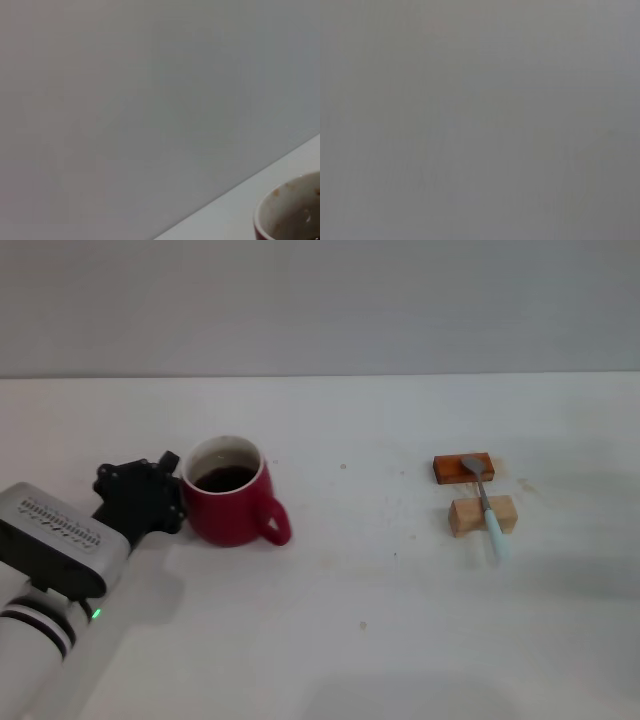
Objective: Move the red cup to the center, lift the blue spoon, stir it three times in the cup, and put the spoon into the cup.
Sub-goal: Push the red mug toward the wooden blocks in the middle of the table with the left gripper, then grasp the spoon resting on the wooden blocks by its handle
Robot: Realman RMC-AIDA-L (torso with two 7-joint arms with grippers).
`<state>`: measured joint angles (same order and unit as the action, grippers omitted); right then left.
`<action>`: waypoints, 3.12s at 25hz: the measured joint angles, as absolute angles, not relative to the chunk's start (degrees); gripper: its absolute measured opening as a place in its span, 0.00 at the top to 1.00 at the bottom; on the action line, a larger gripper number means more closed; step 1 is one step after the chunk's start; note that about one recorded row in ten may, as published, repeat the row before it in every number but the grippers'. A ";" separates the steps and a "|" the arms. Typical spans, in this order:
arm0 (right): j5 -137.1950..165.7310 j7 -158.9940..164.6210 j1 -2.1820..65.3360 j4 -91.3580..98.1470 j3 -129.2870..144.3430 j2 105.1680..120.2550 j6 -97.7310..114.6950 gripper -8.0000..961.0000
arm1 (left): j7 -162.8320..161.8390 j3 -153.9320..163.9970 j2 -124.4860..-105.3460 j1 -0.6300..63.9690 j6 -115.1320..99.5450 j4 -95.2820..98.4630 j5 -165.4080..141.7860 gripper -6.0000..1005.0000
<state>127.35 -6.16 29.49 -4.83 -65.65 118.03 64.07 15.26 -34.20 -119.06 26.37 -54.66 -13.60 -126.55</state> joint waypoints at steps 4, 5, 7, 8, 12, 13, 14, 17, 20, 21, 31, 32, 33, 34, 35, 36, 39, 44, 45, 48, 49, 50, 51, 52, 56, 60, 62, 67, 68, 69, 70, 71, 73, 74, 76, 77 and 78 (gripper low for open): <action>127.35 -6.16 29.44 -4.85 -65.65 118.03 64.08 0.27 | 15.13 -32.64 -119.10 26.37 -54.41 -14.84 -126.56 0.97; 127.35 -6.15 29.46 -4.87 -65.65 118.03 64.08 0.27 | 15.11 -32.48 -119.10 26.37 -54.27 -15.22 -126.57 0.97; 127.35 -6.15 29.46 -4.91 -65.65 118.03 64.08 0.27 | 14.74 -31.97 -119.09 26.26 -53.83 -16.01 -126.55 0.97; 127.35 -6.15 29.46 -4.92 -65.65 118.03 64.08 0.27 | 14.74 -31.97 -119.09 26.26 -53.83 -16.01 -126.55 0.97; 127.35 -6.16 29.45 -4.97 -65.65 118.06 64.14 0.27 | 13.41 -30.45 -119.09 26.27 -53.25 -16.38 -126.57 0.97; 127.35 -6.16 29.45 -4.99 -65.65 118.09 64.16 0.27 | 13.41 -30.45 -119.09 26.27 -53.25 -16.38 -126.57 0.97; 127.35 -6.15 29.44 -5.00 -65.65 118.10 64.20 0.27 | 12.77 -29.75 -119.08 26.35 -53.07 -16.41 -126.56 0.97; 127.35 -6.15 29.44 -5.02 -65.65 118.11 64.28 0.27 | 12.05 -28.70 -119.09 26.19 -52.92 -17.35 -126.57 0.97; 127.35 -6.15 29.42 -5.00 -65.65 118.20 64.72 0.27 | 12.03 -28.11 -119.09 26.02 -52.96 -17.83 -126.56 0.97; 127.35 -6.15 29.42 -5.00 -65.65 118.20 64.72 0.27 | 12.02 -28.01 -119.09 26.01 -52.96 -17.94 -126.56 0.97; 127.35 -6.16 29.21 -5.09 -65.65 118.30 64.83 0.27 | 11.48 -26.78 -119.09 25.72 -52.88 -19.16 -126.56 0.96; 127.35 -6.16 29.19 -5.10 -65.65 118.29 64.86 0.27 | 11.31 -26.51 -119.09 25.67 -52.84 -19.14 -126.51 0.96; 127.35 -6.15 29.17 -5.10 -65.65 118.30 64.86 0.27 | 11.16 -26.51 -119.09 25.59 -52.80 -19.06 -126.35 0.96; 127.35 -6.16 29.15 -5.10 -65.65 118.30 64.86 0.27 | 11.05 -26.57 -119.09 25.54 -52.80 -19.02 -126.28 0.96; 127.35 -6.15 29.15 -5.10 -65.65 118.30 64.86 0.27 | 10.67 -26.76 -119.09 25.47 -52.83 -18.90 -126.22 0.96; 127.35 -6.15 29.14 -5.10 -65.65 118.30 64.86 0.27 | 10.25 -26.98 -119.09 25.40 -52.86 -18.75 -126.14 0.96; 127.35 -6.15 29.08 -5.10 -65.65 118.33 64.87 0.27 | 7.84 -30.49 -119.11 25.06 -53.05 -17.81 -125.58 0.96; 127.35 -6.15 29.04 -5.17 -65.66 118.40 64.87 0.27 | 4.42 -40.80 -119.05 24.01 -52.87 -15.44 -122.74 0.96; 127.35 -6.15 29.01 -5.18 -65.65 118.47 64.87 0.27 | 3.40 -44.02 -118.95 24.02 -52.81 -14.12 -121.53 0.96; 127.35 -6.15 28.93 -5.19 -65.60 118.63 64.87 0.27 | 2.54 -47.02 -118.82 24.07 -52.81 -12.84 -120.33 0.96; 127.35 -6.15 28.85 -5.19 -65.55 118.70 64.87 0.27 | 2.54 -47.02 -118.82 24.07 -52.81 -12.84 -120.33 0.96; 127.35 -6.15 28.72 -5.19 -65.46 118.79 64.84 0.27 | 2.54 -47.02 -118.82 24.07 -52.81 -12.84 -120.33 0.96; 127.37 -6.15 28.59 -5.23 -65.40 118.82 64.76 0.27 | 1.84 -53.05 -118.39 24.38 -52.82 -10.65 -119.23 0.96; 127.40 -6.15 28.36 -5.39 -65.30 118.87 64.64 0.27 | 1.76 -58.96 -118.04 24.54 -53.34 -9.45 -119.13 0.96; 127.45 -6.15 26.82 -7.15 -65.17 119.10 64.36 0.27 | 1.69 -62.69 -117.89 24.45 -54.04 -9.14 -119.14 0.95; 127.47 -6.37 23.22 -12.11 -65.06 119.27 63.90 0.27 | 0.88 -71.02 -117.71 23.90 -58.29 -9.22 -119.41 0.95; 127.48 -9.00 20.66 -16.31 -64.92 119.45 62.92 0.27 | 0.93 -70.91 -117.65 24.03 -60.65 -9.42 -120.11 0.95; 127.15 -16.28 14.33 -27.40 -64.06 119.69 59.01 0.27 | -0.70 -70.96 -117.44 24.99 -61.31 -9.73 -120.69 0.95; 126.91 -16.55 13.28 -29.11 -63.42 119.69 58.58 0.27 | -0.91 -70.97 -117.39 25.13 -61.20 -9.74 -120.72 0.95; 126.42 -16.59 12.12 -30.79 -62.33 119.70 58.27 0.27 | -1.16 -70.98 -117.34 25.32 -60.95 -9.76 -120.79 0.95; 125.02 -16.68 10.20 -33.71 -59.80 119.57 57.51 0.27 | -1.16 -70.98 -117.34 25.32 -60.95 -9.76 -120.79 0.95; 125.02 -16.68 10.20 -33.71 -59.80 119.57 57.51 0.27 | -1.08 -71.01 -117.30 25.73 -60.60 -9.73 -120.84 0.95; 124.47 -17.48 8.54 -36.32 -57.45 119.41 56.95 0.27 | -0.85 -71.14 -117.29 26.19 -60.30 -9.35 -120.86 0.95; 124.13 -19.67 6.32 -40.02 -54.63 119.37 56.55 0.27 | -0.76 -71.21 -117.23 26.49 -60.03 -9.09 -120.87 0.95; 123.80 -21.22 5.32 -41.78 -53.36 119.36 56.44 0.27 | -0.71 -71.26 -117.06 26.83 -59.68 -8.82 -120.85 0.87; 123.11 -23.58 4.26 -43.69 -51.88 119.39 56.26 0.27 | -0.68 -71.27 -116.78 27.09 -58.92 -8.72 -120.99 0.84; 121.69 -26.37 3.34 -45.84 -50.18 119.38 56.18 0.27 | -0.67 -71.31 -116.58 27.21 -58.42 -8.69 -121.09 0.80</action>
<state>121.69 -26.37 3.34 -45.84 -50.18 119.38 56.18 -0.67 -71.31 -116.58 27.21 -58.42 -8.69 -121.09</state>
